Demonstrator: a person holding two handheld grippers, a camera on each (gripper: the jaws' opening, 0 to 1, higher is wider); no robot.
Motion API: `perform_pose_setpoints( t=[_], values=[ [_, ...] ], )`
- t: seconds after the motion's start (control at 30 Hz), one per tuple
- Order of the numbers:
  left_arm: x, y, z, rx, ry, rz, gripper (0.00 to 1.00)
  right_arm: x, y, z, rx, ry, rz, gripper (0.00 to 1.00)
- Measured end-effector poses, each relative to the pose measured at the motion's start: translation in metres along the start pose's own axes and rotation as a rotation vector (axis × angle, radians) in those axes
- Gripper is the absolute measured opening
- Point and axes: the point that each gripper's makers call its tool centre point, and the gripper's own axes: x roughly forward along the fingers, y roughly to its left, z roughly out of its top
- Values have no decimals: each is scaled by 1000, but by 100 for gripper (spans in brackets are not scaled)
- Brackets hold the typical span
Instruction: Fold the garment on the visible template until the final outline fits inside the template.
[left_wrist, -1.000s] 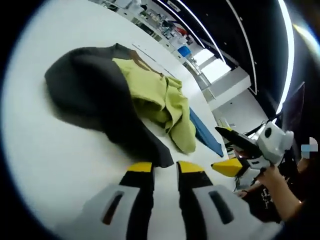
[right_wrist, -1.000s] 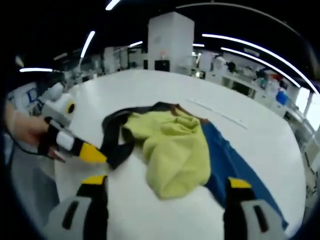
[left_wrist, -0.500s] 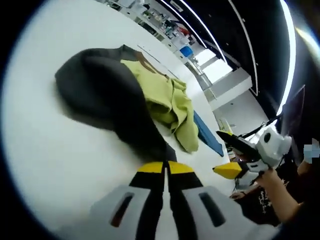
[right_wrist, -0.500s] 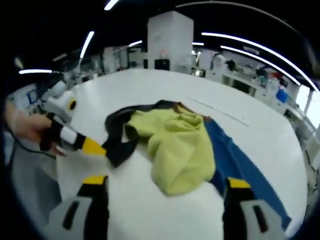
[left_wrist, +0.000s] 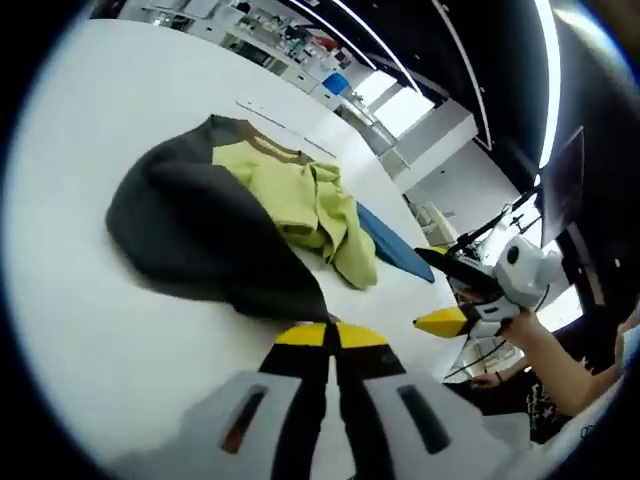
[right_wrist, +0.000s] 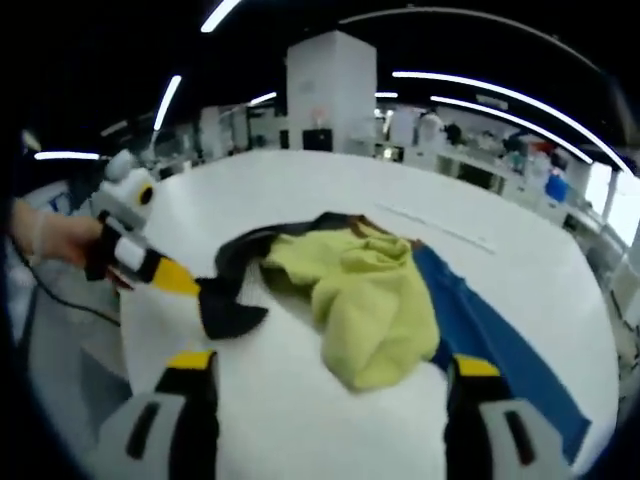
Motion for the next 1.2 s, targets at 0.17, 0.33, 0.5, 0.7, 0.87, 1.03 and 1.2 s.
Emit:
perform_pose_setpoints(
  t=[0.17,0.33,0.5,0.7,0.87,1.03,1.2],
  values=[
    [-17,2,11,19,-6,-7,0,-6,5,4,14,-22,-12,95],
    [-33,11,18,79,11,-3,0,-16,9,11,35,-52,-28,94],
    [-47,21,26,113,21,3,0,-25,10,12,38,-72,-55,95],
    [-64,32,42,134,10,18,0,-37,15,18,27,-82,-77,94],
    [-78,42,57,153,7,39,0,-43,14,33,72,-160,-107,94],
    [-98,56,80,158,-17,67,0,-42,17,37,94,-178,-115,94],
    [-116,75,97,169,-19,90,0,-47,31,38,88,-175,-134,94]
  ],
)
